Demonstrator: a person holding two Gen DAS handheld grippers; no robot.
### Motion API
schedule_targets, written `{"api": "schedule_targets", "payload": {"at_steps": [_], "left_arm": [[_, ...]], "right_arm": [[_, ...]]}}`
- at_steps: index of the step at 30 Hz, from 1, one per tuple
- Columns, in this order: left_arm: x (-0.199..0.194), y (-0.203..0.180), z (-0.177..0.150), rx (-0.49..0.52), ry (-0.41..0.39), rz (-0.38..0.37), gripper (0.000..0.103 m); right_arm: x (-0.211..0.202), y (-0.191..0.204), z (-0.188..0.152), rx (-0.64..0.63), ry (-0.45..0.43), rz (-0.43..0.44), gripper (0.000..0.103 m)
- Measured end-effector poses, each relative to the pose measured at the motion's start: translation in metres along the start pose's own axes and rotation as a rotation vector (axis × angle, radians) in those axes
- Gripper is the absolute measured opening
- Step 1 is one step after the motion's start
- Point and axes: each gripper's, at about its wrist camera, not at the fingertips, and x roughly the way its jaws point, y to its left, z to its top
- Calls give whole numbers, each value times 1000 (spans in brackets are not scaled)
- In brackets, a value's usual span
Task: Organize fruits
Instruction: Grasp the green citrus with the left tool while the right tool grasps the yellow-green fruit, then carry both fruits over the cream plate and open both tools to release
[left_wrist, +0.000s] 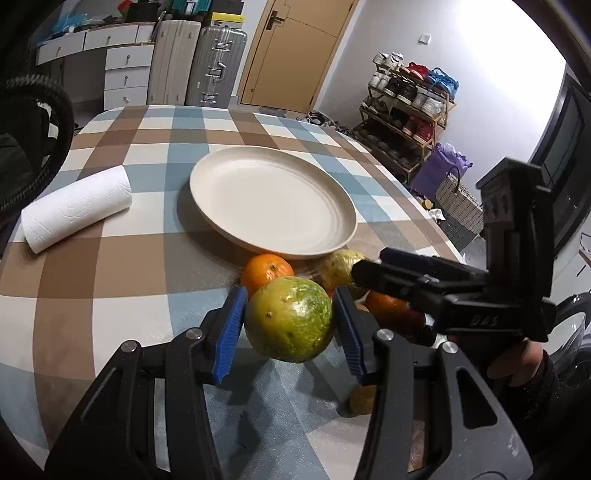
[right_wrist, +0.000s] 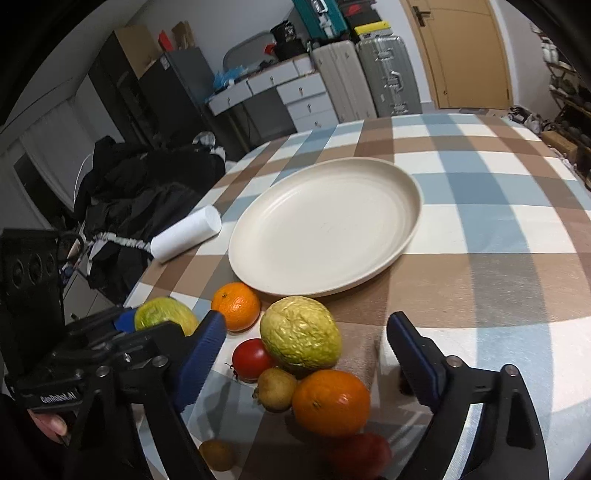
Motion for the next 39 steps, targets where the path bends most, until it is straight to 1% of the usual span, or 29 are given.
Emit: {"api": "schedule_targets", "payload": {"at_steps": [3,8,11,12,13,14,20,22,28,33,37,39], "left_arm": [[-2,3,3,-7,-3,-3,45],[-1,6,5,-16,-7,3,45],[1,8,6,-20,-7,9,45],[1,8,6,-20,-8,12,45],[3,9,7,-21,-7,15,45],[3,9,7,-22,-8,16,45],[2,8,11,-29,-23,30,45],[1,7,14,-26,-28,34,45],[4,5,24,-26,-31,37,45],[8,1,43,-16,-63,38,45],[14,3,67,-53,-75,35,45],[18,5,82,-70,-84,47,45]], "right_arm": [[5,2,2,-9,15,1,88],[15,-1,5,9,50,3,79],[18,-3,5,22,60,18,69],[18,-3,5,21,65,20,61],[19,-3,5,21,72,21,50],[21,-4,5,27,81,38,50],[19,-3,5,23,79,32,49],[15,-3,6,22,62,37,49],[-6,-1,12,11,-24,53,49],[-20,-5,25,10,-95,55,49],[-28,-10,46,0,-144,41,49],[-29,-12,60,-9,-158,36,49]]}}
